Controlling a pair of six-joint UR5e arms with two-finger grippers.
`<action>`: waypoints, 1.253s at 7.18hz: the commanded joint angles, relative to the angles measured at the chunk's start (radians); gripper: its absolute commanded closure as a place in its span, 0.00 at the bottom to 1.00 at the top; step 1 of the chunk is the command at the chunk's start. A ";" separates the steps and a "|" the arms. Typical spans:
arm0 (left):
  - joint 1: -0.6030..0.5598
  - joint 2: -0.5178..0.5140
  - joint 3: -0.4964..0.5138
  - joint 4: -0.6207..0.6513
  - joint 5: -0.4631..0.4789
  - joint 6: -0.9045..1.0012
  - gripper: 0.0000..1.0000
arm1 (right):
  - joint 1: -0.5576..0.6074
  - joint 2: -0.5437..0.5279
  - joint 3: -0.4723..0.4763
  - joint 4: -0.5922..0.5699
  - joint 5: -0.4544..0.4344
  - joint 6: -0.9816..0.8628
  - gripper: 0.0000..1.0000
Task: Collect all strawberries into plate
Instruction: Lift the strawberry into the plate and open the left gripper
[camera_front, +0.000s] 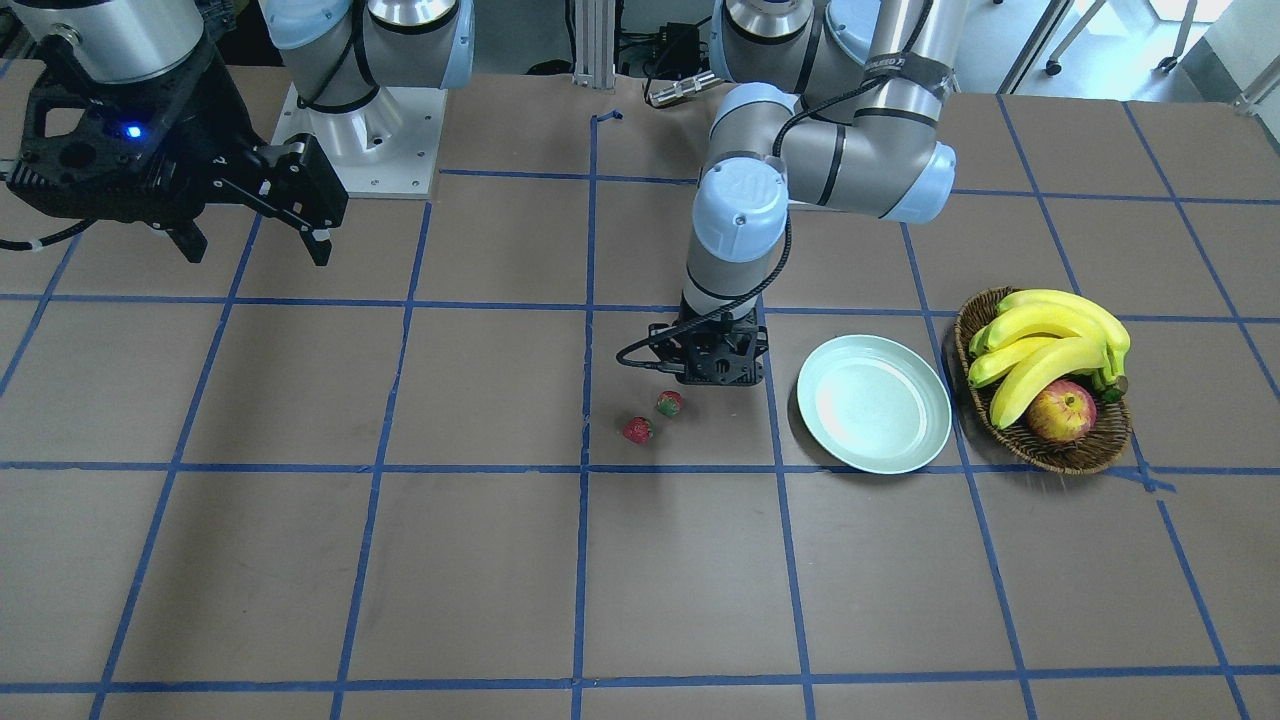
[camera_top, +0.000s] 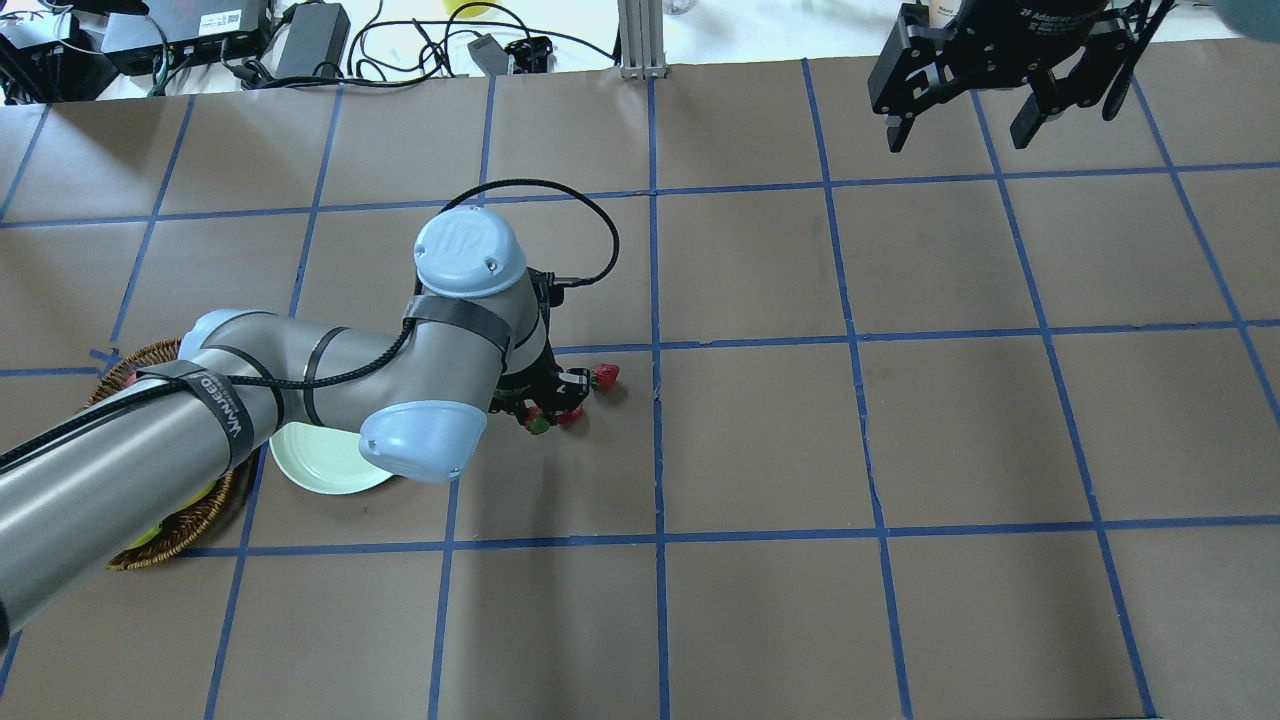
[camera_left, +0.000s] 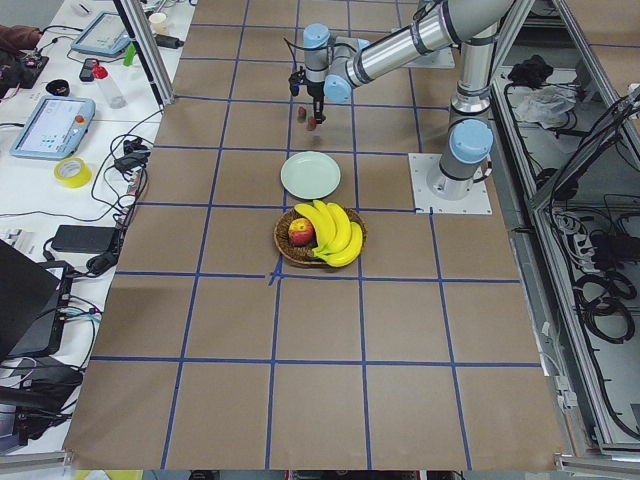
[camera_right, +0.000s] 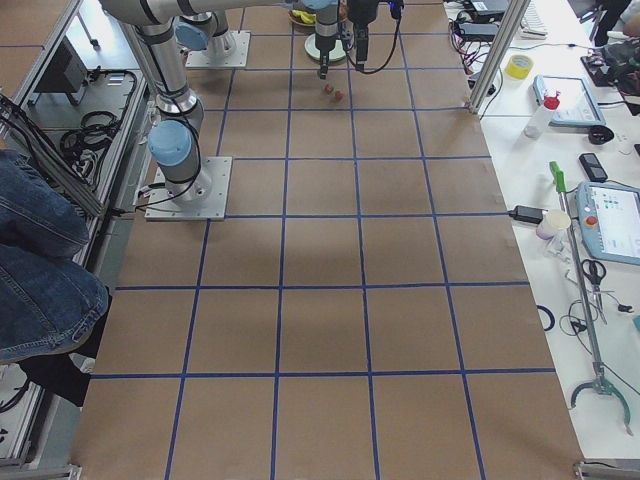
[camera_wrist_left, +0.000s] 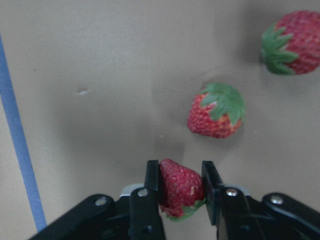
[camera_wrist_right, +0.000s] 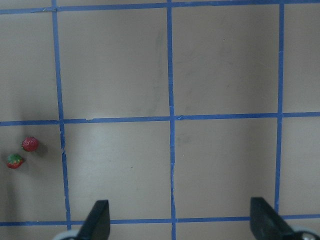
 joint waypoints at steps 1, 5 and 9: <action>0.203 0.037 0.012 -0.046 -0.004 0.133 0.99 | -0.001 -0.002 0.001 -0.014 0.001 0.001 0.00; 0.440 -0.004 0.001 -0.037 0.001 0.357 1.00 | 0.001 -0.005 0.007 -0.029 0.001 0.001 0.00; 0.436 0.005 0.008 -0.052 0.001 0.401 0.00 | 0.001 -0.007 0.009 -0.032 0.001 0.002 0.00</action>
